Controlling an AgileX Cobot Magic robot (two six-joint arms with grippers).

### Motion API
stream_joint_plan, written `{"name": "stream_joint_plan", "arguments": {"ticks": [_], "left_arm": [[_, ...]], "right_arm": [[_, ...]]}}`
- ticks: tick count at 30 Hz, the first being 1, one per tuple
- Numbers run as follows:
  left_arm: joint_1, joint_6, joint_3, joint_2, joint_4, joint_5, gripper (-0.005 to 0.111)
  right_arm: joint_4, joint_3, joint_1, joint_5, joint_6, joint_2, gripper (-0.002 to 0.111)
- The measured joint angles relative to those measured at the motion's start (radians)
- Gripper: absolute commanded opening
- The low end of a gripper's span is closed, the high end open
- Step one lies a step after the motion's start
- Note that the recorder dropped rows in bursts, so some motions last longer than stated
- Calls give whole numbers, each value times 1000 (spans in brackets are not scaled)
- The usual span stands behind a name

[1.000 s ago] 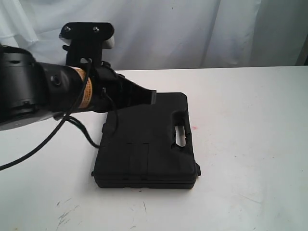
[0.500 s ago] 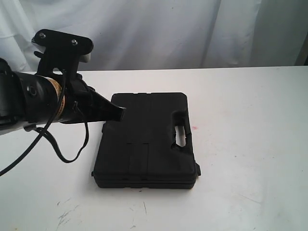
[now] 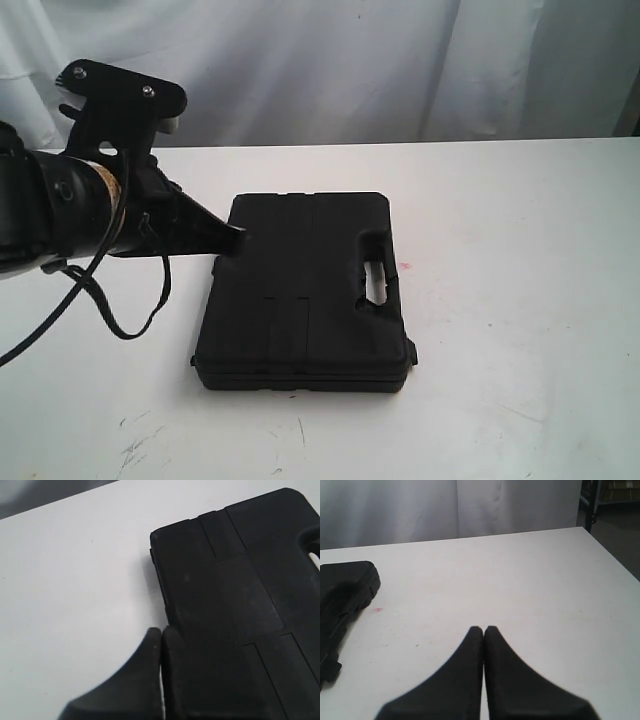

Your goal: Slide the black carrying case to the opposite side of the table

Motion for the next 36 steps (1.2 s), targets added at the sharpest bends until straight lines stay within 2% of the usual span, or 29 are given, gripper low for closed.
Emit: {"name": "stream_joint_plan", "arguments": {"ticks": [4,8,15,20,23,28,36], "left_arm": [[23,0,19,-40,-5,-10,0],[109,0,61,-110,-62,-112,0],[359,0,241,-305,-111,-437,0],[541,0,402,-475,-112,-579,0],[635,0,493,-594,-112,-602,0],[744,-2,604,-764,-116,-613,0],[863,-2,732,-994,-152,-616,0]], "right_arm": [[0,0,0,0,0,0,0],[0,0,0,0,0,0,0],[0,0,0,0,0,0,0],[0,0,0,0,0,0,0],[0,0,0,0,0,0,0],[0,0,0,0,0,0,0],[0,0,0,0,0,0,0]]}}
